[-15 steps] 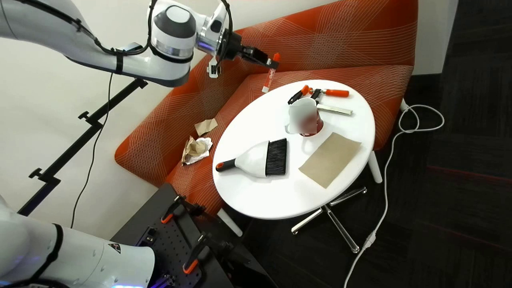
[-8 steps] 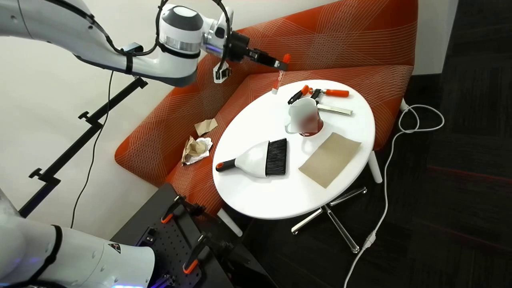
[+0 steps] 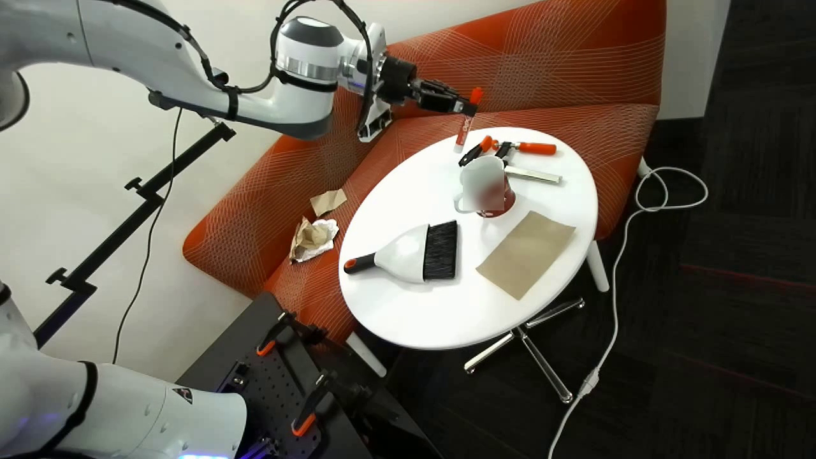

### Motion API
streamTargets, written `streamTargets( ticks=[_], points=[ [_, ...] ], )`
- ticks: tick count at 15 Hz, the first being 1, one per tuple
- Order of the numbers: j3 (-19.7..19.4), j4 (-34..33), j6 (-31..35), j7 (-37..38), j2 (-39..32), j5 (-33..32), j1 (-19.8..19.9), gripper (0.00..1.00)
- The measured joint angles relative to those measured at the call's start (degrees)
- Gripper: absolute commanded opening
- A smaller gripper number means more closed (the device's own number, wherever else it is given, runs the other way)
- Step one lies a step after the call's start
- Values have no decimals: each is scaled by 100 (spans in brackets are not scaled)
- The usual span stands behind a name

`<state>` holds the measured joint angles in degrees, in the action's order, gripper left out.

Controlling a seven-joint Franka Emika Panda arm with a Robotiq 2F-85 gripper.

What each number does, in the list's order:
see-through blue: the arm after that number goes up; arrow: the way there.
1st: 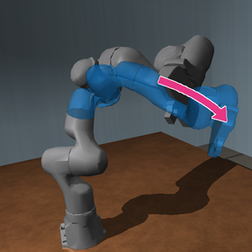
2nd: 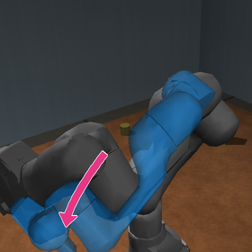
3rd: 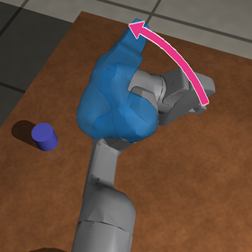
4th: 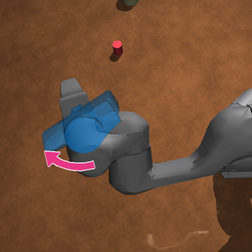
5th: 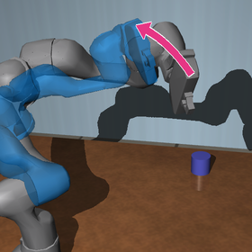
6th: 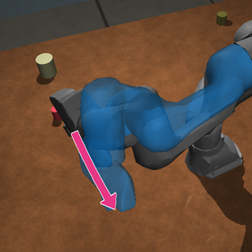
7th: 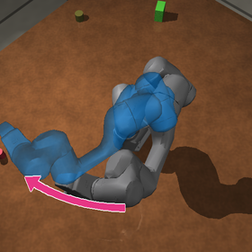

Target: Put the marker in the mug

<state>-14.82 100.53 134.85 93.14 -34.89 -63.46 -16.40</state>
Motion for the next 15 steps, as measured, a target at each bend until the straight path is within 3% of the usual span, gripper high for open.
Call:
streamTargets(
  ticks=[8, 15],
  points=[
    [442, -462, -1081, 1541, -648, -732, 190, 5],
    [750, -653, -1603, 1978, -1003, -964, 313, 5]
  ],
)
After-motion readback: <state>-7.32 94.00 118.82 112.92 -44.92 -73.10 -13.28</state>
